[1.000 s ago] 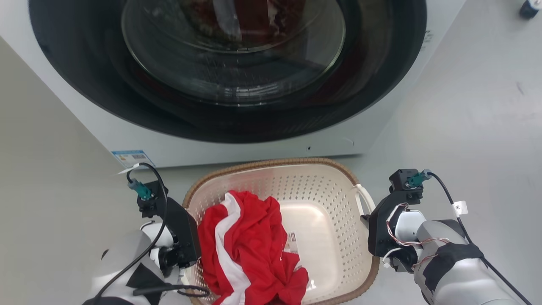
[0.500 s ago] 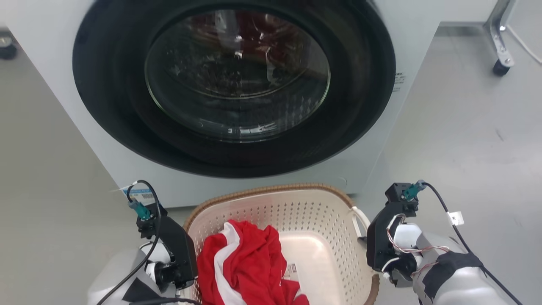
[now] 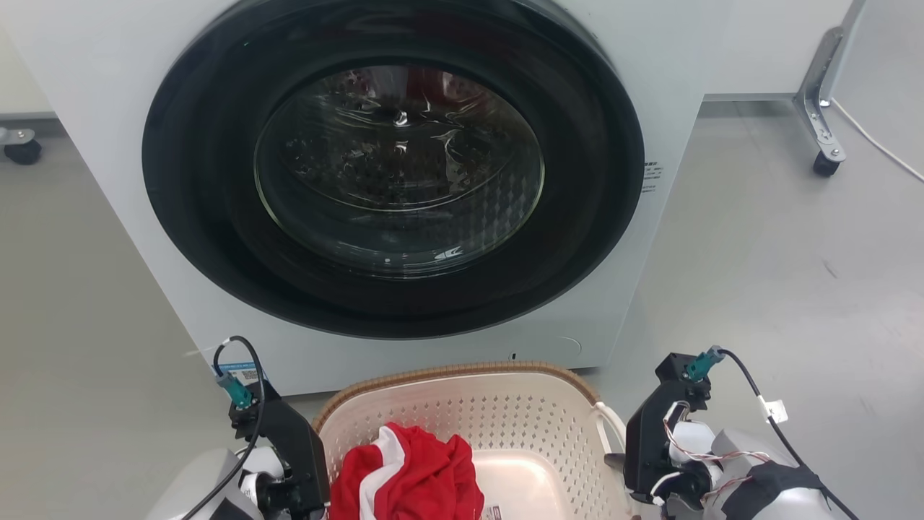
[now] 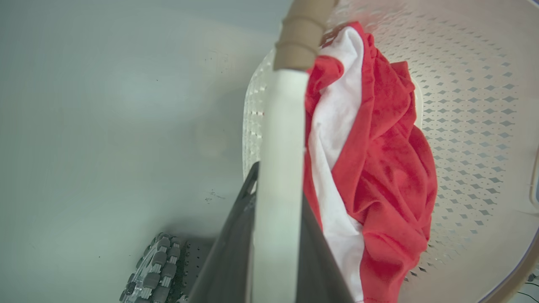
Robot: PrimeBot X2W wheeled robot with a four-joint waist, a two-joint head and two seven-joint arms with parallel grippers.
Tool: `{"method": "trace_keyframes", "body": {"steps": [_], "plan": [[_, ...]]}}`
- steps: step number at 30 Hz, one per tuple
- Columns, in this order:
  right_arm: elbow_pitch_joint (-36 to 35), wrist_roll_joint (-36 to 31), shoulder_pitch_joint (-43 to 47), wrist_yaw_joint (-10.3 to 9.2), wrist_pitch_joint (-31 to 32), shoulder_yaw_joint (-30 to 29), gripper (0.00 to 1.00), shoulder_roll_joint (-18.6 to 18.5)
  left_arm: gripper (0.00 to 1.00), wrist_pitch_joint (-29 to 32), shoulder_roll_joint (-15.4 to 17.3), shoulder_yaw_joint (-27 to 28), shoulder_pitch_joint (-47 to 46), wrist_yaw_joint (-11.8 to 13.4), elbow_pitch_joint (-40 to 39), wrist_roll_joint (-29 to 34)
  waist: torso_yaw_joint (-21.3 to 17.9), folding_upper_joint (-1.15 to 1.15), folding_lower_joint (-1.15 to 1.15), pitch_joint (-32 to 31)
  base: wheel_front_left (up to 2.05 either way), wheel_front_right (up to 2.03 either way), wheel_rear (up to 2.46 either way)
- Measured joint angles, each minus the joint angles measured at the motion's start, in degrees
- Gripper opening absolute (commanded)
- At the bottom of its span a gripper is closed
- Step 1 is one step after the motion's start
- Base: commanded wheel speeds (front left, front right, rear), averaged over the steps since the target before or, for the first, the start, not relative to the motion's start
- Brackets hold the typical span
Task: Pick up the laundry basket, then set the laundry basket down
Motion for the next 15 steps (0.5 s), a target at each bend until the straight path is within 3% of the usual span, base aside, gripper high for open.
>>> {"method": "trace_keyframes", "body": {"steps": [15], "plan": [[-0.53, 2.34, 0.99, -0.01, 2.24, 0.96, 0.0, -0.11, 0.0, 0.9, 0.2, -0.15, 1.94, 0.0, 0.04, -0.9, -0.42, 0.01, 0.0, -0.81, 0.0, 0.0, 0.0]]}}
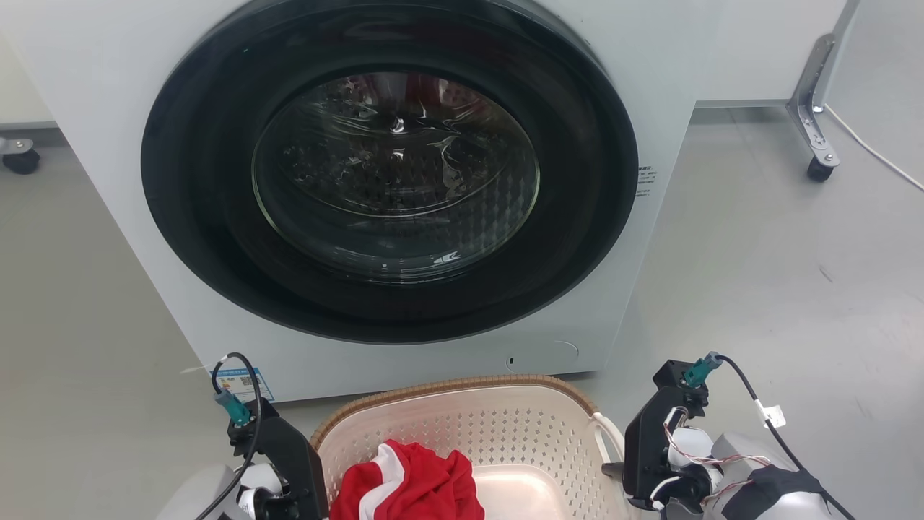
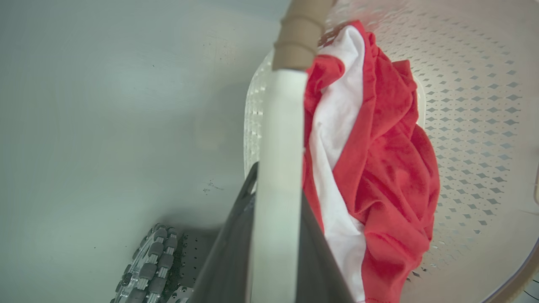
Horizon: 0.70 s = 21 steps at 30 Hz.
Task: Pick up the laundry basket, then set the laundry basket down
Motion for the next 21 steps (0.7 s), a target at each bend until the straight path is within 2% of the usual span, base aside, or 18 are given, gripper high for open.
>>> {"method": "trace_keyframes", "body": {"steps": [21], "plan": [[-0.3, 2.09, -0.05, 0.0, 0.33, 1.22, 0.0, -0.04, 0.0, -0.12, 0.55, -0.65, 0.09, 0.0, -0.85, -0.18, 0.02, 0.0, 0.0, -0.07, 0.0, 0.0, 0.0]]}}
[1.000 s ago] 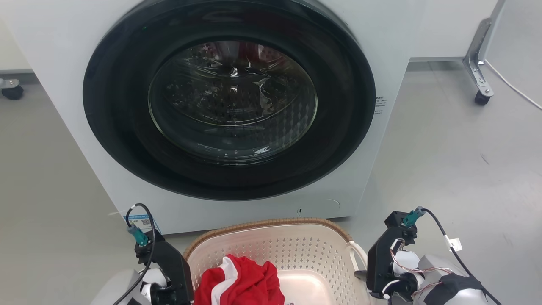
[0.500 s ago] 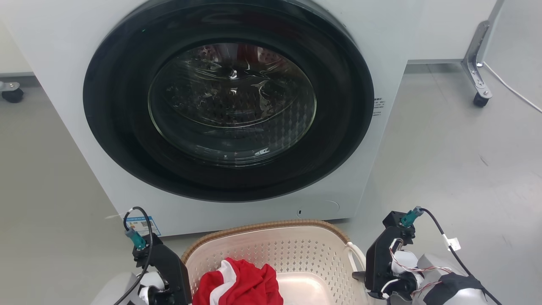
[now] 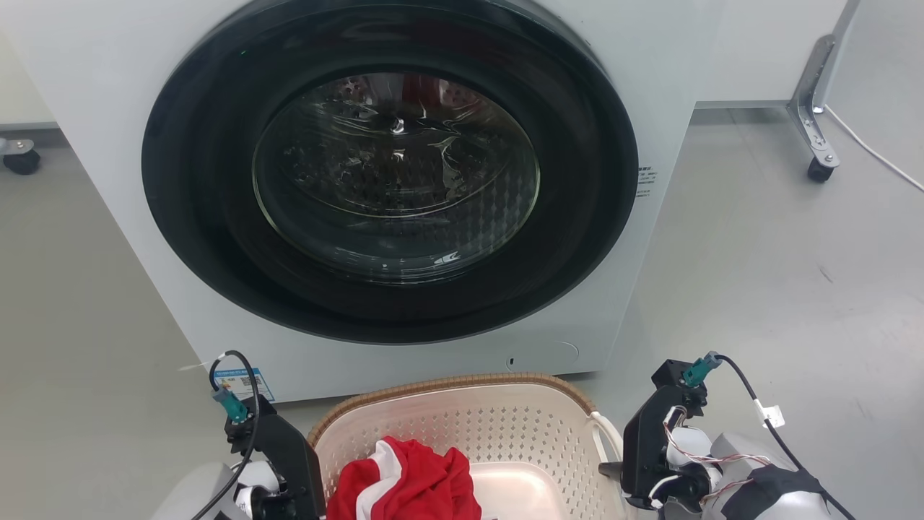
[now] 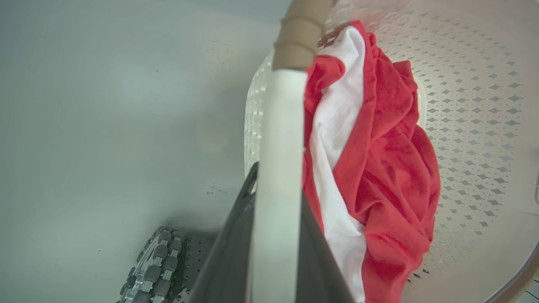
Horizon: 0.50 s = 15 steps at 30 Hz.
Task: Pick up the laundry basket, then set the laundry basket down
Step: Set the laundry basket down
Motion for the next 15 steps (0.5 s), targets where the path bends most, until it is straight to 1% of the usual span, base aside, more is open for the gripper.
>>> {"method": "trace_keyframes", "body": {"steps": [15], "plan": [[0.3, 1.01, -0.15, 0.0, -0.92, 0.58, 0.0, 0.0, 0.0, -1.1, 0.11, -0.78, 0.05, 0.0, -0.71, -0.01, 0.17, 0.0, 0.0, -0.08, 0.0, 0.0, 0.0]]}}
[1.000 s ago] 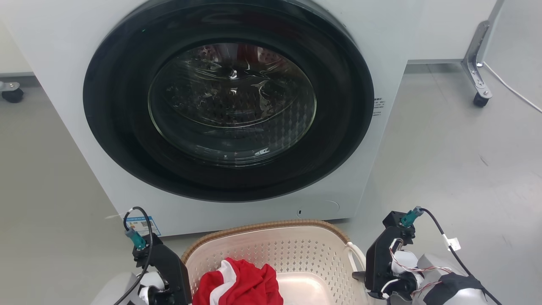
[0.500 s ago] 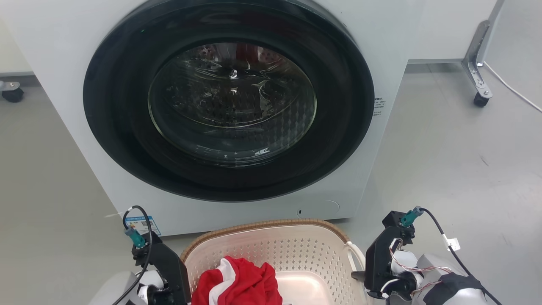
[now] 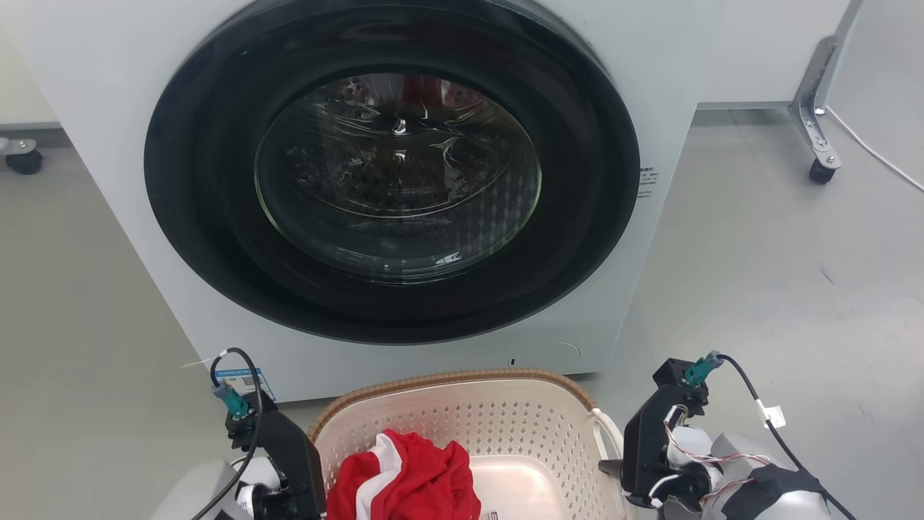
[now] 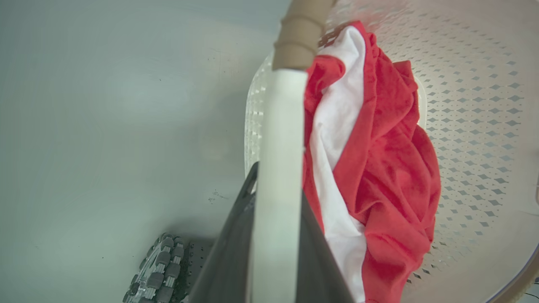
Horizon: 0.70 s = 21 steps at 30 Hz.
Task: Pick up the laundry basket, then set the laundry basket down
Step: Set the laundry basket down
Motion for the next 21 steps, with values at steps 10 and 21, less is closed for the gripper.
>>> {"method": "trace_keyframes", "body": {"steps": [10, 21], "plan": [[0.04, 0.98, -0.05, 0.0, -1.45, 0.15, 0.0, -0.02, 0.0, -1.33, 0.14, -0.77, 0.01, 0.0, -0.92, 0.0, -0.01, 0.0, 0.0, 0.13, 0.0, 0.0, 0.0], [-0.97, 0.92, -0.51, 0.0, -7.11, 0.87, 0.0, 0.01, 0.0, -7.87, 0.45, -1.05, -0.12, -0.02, -2.32, 0.26, -0.14, 0.0, 0.0, 2.81, 0.0, 0.0, 0.0]]}}
